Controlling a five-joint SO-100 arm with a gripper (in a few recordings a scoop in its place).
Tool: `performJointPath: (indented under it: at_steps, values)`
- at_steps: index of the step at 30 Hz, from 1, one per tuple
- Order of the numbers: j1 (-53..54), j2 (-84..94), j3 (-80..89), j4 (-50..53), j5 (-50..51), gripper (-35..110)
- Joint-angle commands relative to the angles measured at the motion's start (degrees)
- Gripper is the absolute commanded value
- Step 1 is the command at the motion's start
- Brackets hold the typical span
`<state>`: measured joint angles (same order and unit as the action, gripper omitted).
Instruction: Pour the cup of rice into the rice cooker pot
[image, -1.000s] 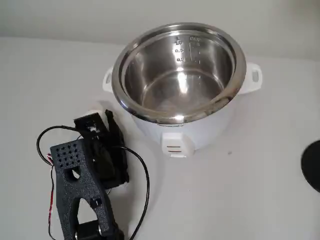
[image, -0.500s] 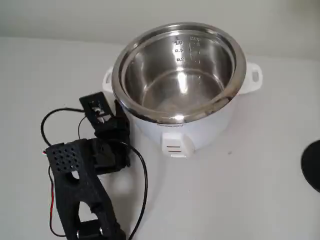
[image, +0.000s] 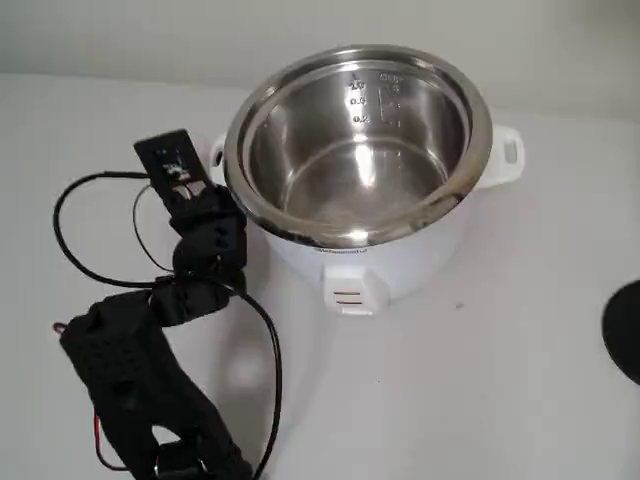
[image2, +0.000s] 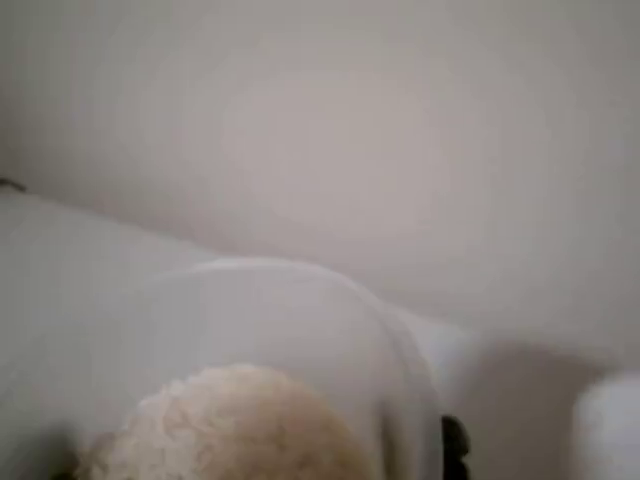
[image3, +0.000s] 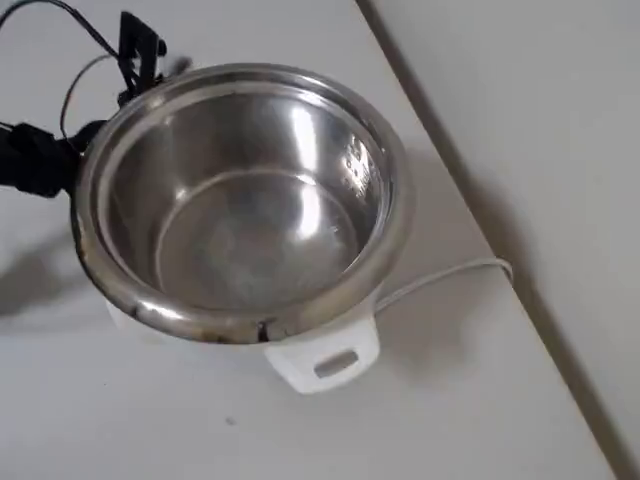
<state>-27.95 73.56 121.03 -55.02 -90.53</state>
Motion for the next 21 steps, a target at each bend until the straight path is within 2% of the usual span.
performJointPath:
  at_steps: [1,12,21]
  values:
    - [-0.1,12.5,-0.8,4.1,-0.7,25]
    - [-1.4,26.5,1.3,14.9,-0.3,25]
    - [-5.2,28.2,9.8,10.9,0.3,25]
